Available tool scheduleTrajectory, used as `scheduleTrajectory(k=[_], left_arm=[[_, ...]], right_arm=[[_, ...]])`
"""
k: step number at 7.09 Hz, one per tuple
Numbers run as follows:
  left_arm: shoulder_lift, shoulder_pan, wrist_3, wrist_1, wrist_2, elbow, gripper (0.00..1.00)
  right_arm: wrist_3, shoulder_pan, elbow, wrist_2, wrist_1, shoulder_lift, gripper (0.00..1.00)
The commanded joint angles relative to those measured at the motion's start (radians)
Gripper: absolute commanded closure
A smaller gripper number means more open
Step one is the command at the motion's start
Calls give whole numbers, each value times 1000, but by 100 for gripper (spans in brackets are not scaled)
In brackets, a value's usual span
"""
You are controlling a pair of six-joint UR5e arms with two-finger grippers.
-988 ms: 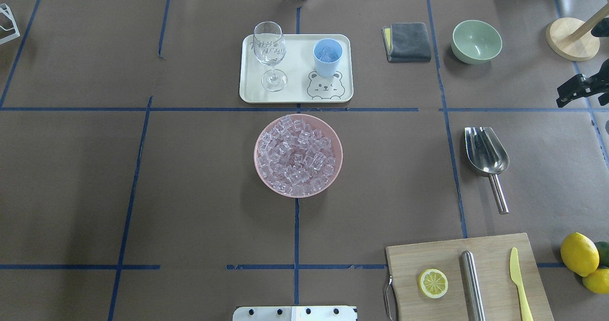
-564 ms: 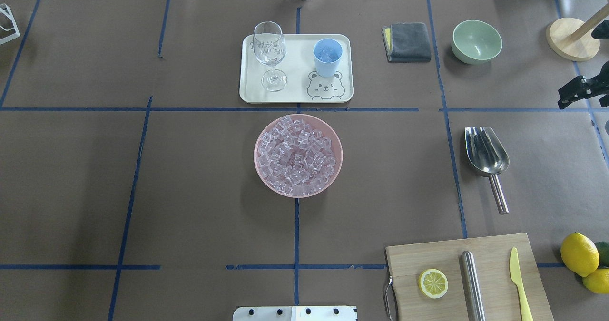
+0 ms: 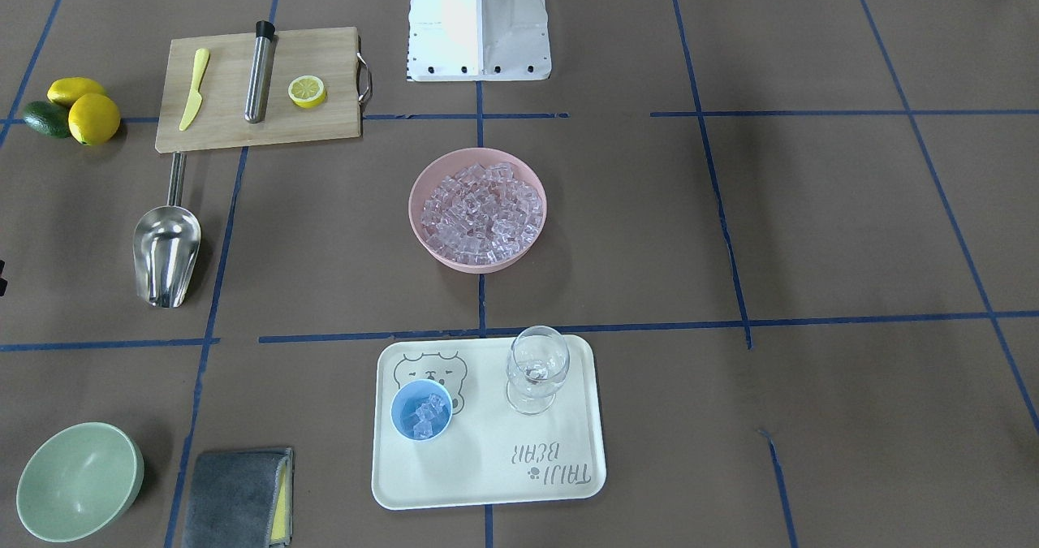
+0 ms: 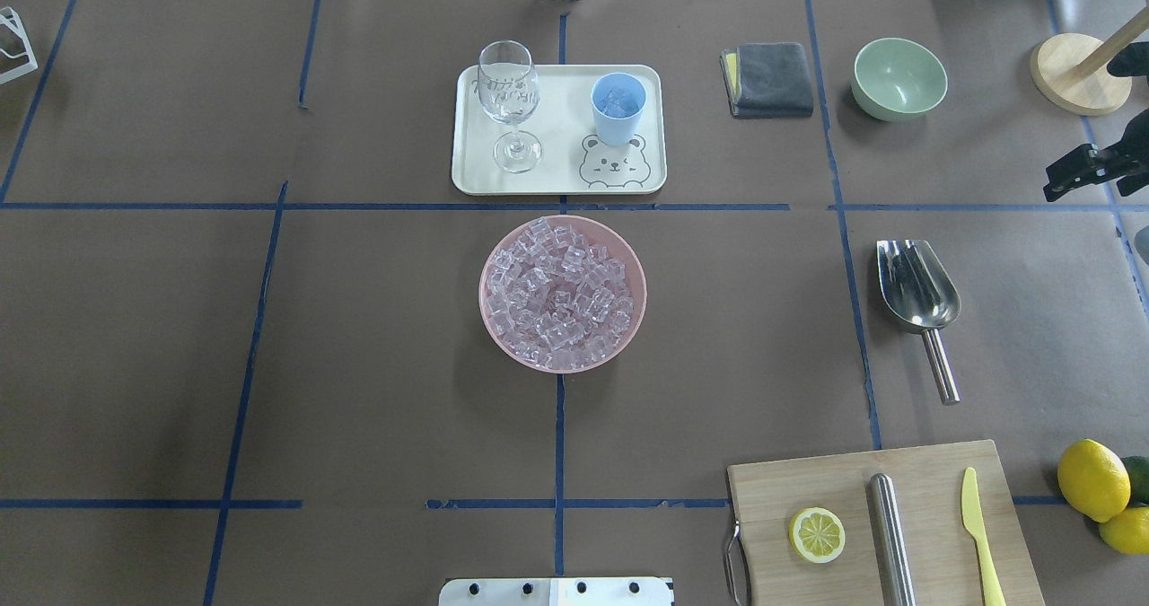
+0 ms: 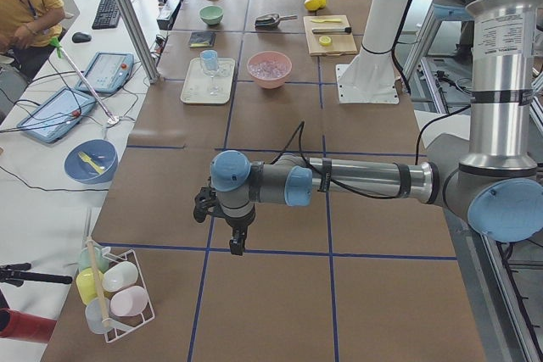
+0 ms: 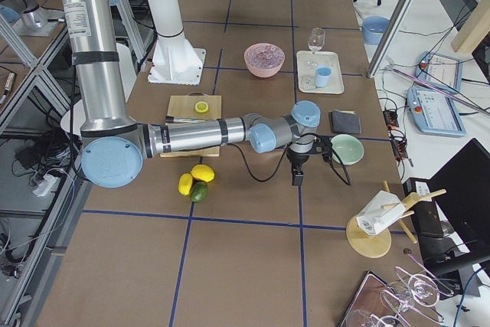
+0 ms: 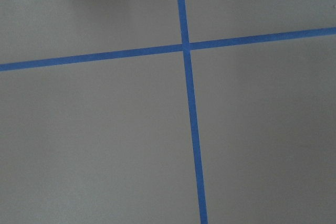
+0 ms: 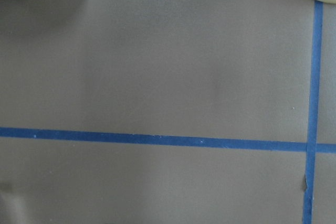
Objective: Put ice in cup with scoop
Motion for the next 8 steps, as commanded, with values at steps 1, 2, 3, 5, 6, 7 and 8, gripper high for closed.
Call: scheduleTrajectory(k=[1,2,3,5,6,7,8], left_arm=[[-22,2,0,-3,-2,29,0],[-22,2,5,-49,-21,49,0],[-39,4,3,-54,-24,65,0],[-74,4,-1,-44,-83,79,0],[-77,5,-6,-28,-87,74,0],[-95,5,-1,33,-85,74,0],[-97,5,0,57,-73,76,0]], right_arm=[[-9,0,-9,7,28,-9,0],[-7,0,-16,80,26,-10,0],[-2,84,-9,181,4,-9,0],[-15,155,57,180,-237,-6,0],[-21,133,88,99,-260,-7,0],[-138,131,86,84,-291,-26,0],[-273,140,82,51,-297,-76,0]])
